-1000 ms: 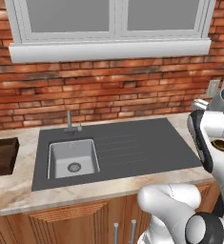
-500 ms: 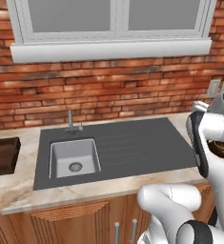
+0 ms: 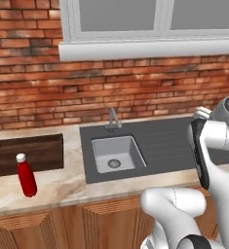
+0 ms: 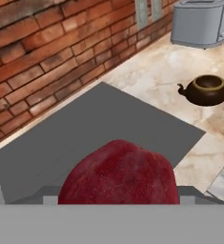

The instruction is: Pick up all produce items and place them in the sink. Turn on the sink faucet to wash them. Then turn the sink off and put them in the tray.

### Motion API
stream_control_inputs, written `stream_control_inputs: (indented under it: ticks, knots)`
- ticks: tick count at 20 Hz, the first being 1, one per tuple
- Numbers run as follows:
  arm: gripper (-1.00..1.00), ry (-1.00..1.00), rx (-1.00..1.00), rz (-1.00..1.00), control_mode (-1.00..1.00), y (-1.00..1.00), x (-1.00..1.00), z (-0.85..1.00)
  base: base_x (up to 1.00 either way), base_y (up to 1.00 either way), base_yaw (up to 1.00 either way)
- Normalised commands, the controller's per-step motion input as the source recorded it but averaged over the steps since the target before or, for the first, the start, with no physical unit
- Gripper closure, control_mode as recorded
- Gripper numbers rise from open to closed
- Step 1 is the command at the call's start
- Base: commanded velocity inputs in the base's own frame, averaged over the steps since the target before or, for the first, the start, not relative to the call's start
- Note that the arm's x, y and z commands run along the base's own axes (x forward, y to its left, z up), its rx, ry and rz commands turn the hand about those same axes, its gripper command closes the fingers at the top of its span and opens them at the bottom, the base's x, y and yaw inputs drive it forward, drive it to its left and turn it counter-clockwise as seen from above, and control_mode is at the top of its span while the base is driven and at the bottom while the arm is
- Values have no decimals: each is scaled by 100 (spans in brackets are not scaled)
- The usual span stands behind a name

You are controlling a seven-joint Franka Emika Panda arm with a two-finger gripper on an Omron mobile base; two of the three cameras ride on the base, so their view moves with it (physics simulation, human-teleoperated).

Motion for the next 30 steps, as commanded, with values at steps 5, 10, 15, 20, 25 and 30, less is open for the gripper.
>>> stream_control_inputs:
  ticks: [5, 10, 15, 20, 25, 30]
  knots:
    - [100, 0, 0, 0, 100, 0, 0, 0, 0, 56, -2]
    - [100, 0, 0, 0, 100, 0, 0, 0, 12, 63, -7]
    - [100, 0, 0, 0, 100, 0, 0, 0, 45, 58, -2]
    - [100, 0, 0, 0, 100, 0, 0, 0, 55, 35, 0]
    - [100, 0, 0, 0, 100, 0, 0, 0, 38, 9, 0]
    - [100, 0, 0, 0, 100, 0, 0, 0, 4, 0, 0]
